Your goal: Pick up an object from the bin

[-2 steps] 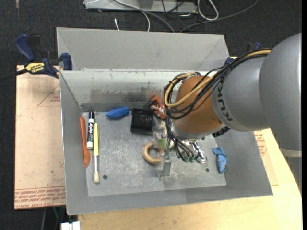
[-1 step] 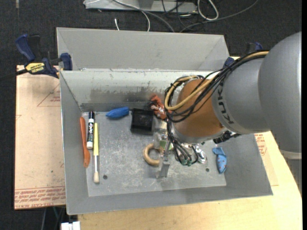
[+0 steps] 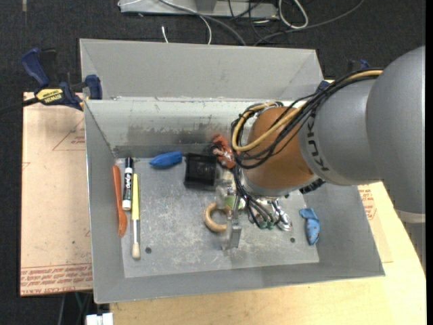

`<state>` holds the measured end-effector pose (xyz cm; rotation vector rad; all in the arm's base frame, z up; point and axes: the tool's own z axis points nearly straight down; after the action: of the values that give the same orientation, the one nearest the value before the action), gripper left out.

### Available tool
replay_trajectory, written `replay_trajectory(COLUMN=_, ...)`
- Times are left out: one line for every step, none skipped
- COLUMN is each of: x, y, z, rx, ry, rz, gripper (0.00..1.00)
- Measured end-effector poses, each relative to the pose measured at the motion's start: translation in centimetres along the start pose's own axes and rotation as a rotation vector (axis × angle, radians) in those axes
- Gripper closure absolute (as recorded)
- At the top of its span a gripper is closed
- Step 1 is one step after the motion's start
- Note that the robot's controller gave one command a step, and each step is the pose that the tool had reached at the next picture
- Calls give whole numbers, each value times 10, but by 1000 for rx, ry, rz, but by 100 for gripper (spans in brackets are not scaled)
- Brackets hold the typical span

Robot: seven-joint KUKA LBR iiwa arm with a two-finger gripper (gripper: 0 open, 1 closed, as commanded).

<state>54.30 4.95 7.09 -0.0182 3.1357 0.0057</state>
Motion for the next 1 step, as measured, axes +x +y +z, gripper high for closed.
replay_trajectory(x=9, y=1, z=-1, rx=-5, ry=-12, rz=127, gripper=0)
